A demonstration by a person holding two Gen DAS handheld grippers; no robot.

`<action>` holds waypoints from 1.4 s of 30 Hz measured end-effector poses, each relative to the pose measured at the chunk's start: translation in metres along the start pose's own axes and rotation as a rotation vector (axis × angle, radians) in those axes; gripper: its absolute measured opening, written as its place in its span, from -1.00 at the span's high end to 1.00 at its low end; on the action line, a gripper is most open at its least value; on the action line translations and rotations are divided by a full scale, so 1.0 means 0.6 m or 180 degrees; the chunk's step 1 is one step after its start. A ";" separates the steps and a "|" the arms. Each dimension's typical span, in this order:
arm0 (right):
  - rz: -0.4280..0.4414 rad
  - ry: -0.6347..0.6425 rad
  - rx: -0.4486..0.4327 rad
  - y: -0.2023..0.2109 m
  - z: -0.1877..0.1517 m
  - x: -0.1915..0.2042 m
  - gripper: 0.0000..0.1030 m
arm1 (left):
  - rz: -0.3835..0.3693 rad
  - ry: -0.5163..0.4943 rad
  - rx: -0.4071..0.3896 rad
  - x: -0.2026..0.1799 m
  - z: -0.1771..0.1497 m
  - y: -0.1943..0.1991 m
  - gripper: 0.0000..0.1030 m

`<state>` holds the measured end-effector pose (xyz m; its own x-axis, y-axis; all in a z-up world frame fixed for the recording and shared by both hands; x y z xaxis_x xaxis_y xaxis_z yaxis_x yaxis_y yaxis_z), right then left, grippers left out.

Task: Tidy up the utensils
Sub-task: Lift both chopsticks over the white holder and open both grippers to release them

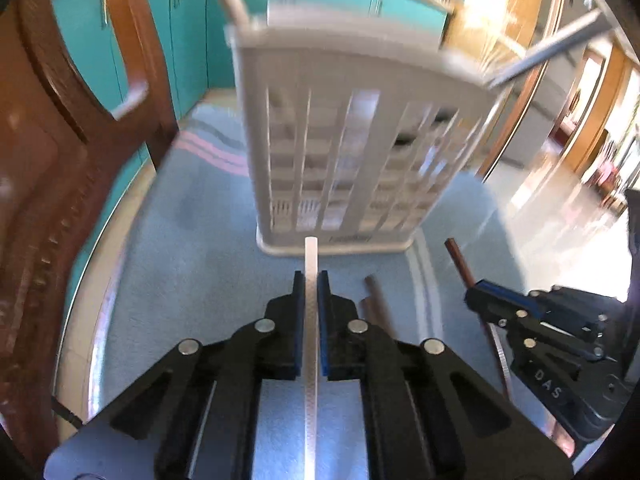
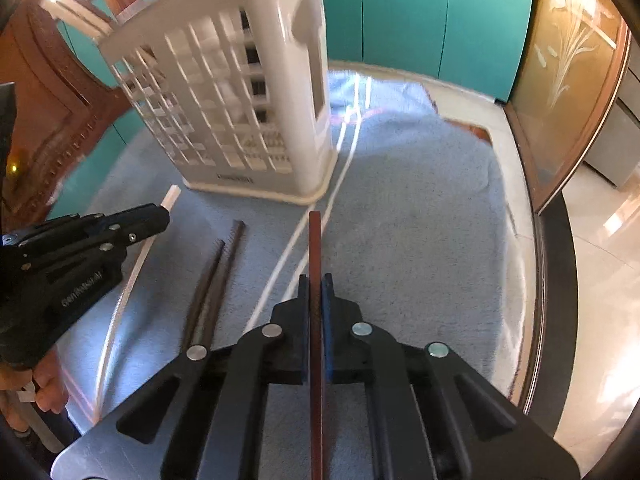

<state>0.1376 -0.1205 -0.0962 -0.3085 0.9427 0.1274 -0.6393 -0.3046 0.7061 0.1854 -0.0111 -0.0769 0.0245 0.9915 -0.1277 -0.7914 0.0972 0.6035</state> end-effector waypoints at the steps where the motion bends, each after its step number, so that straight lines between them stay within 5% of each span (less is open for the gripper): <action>1: 0.0019 -0.0014 -0.0054 0.010 0.004 0.002 0.87 | -0.0022 0.0008 -0.0084 0.000 0.010 0.016 0.86; 6: 0.0228 -0.0112 -0.0494 0.120 0.039 0.002 0.87 | -0.0270 0.0146 -0.0582 -0.004 0.052 0.121 0.86; 14: 0.0693 -0.0332 -0.1145 0.281 0.093 -0.010 0.87 | -0.0545 0.0277 -0.1786 -0.011 0.135 0.327 0.87; 19: 0.0850 -0.0595 -0.1575 0.359 0.168 -0.023 0.87 | -0.0528 0.0310 -0.2329 -0.026 0.191 0.415 0.86; 24: 0.0765 -0.0776 -0.1928 0.389 0.266 -0.040 0.87 | -0.0388 0.0648 -0.2710 -0.003 0.269 0.431 0.87; 27: 0.0672 -0.0833 -0.2068 0.399 0.308 -0.036 0.87 | -0.0177 0.0773 -0.2819 0.011 0.289 0.417 0.87; 33: 0.0514 -0.0874 -0.2484 0.385 0.345 -0.037 0.87 | 0.0145 0.0757 -0.2470 0.034 0.273 0.298 0.86; 42: 0.0239 -0.0501 -0.2150 0.278 0.326 0.013 0.87 | 0.0242 0.0448 -0.2242 0.021 0.245 0.251 0.86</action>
<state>0.1662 -0.1372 0.1586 -0.2959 0.9087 0.2945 -0.9340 -0.3398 0.1100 0.1561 0.0290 0.1282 -0.0876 0.9682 -0.2343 -0.9948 -0.0973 -0.0299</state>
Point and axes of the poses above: each gripper's, at about its wrist camera, not at the fingertips, and y roughly against the way its jaws point, x to its left, z to its top, the point moved 5 cm from there along -y, roughly the way its jaws point, and after that the axes turned 12 degrees about -x, right-handed, at the moved point
